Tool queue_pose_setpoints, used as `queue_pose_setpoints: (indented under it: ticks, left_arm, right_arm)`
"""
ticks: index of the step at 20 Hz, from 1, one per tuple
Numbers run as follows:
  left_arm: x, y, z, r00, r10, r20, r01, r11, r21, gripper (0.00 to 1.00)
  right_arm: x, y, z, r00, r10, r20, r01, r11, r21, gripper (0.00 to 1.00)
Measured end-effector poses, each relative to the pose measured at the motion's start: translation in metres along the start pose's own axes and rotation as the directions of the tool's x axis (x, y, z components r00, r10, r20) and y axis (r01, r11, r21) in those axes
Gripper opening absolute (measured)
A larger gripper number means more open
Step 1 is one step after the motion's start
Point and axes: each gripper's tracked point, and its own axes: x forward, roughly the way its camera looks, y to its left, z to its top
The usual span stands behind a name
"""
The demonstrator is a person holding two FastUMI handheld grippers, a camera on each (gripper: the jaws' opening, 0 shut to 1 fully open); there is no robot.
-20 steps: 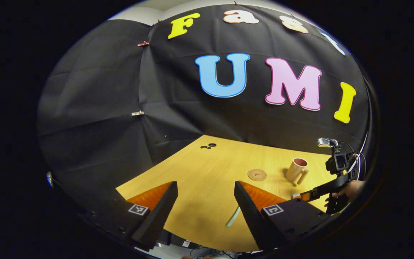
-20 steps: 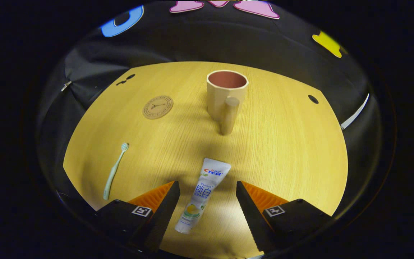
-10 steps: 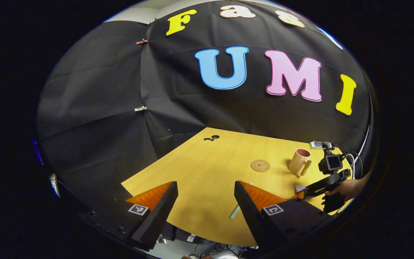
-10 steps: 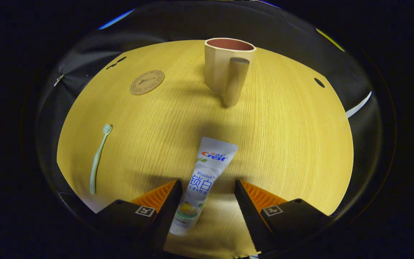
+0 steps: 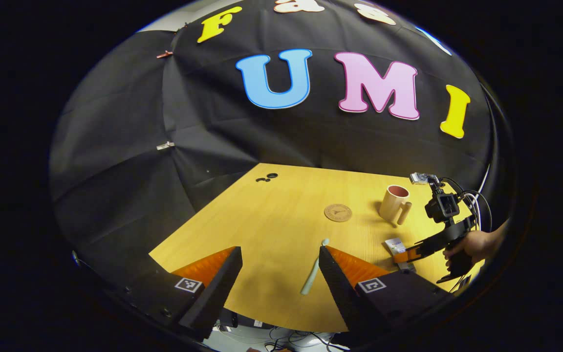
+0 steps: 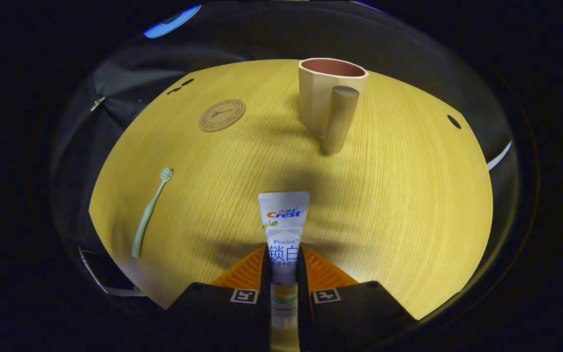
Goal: Put the toothbrush and toothpaste on the desktop into the cup, then pick up the cup and place it on the coaster on the desktop.
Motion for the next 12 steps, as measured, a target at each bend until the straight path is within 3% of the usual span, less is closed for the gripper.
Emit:
queue_pose_setpoints:
  ticks: [3, 6, 9, 12]
  left_arm:
    - [0.016, -0.017, -0.018, 0.992, -0.085, -0.089, 0.082, 0.996, -0.038, 1.0]
    - [0.039, -0.021, -0.035, 0.978, -0.127, -0.167, 0.125, 0.992, -0.022, 1.0]
    - [0.071, -0.024, -0.06, 0.943, -0.164, -0.289, 0.179, 0.984, 0.025, 1.0]
    - [0.104, -0.026, -0.089, 0.913, -0.156, -0.376, 0.2, 0.977, 0.081, 1.0]
  right_arm:
    - [-0.003, -0.006, 0.001, 1.0, 0.021, 0.002, -0.022, 0.998, 0.067, 0.22]
    - [-0.007, -0.012, 0.002, 0.999, 0.002, 0.035, -0.003, 0.999, 0.033, 0.22]
    - [-0.021, -0.019, 0.006, 0.997, 0.011, 0.076, -0.013, 1.0, 0.024, 0.22]
    - [-0.031, -0.017, 0.006, 0.994, 0.04, 0.102, -0.045, 0.998, 0.047, 0.22]
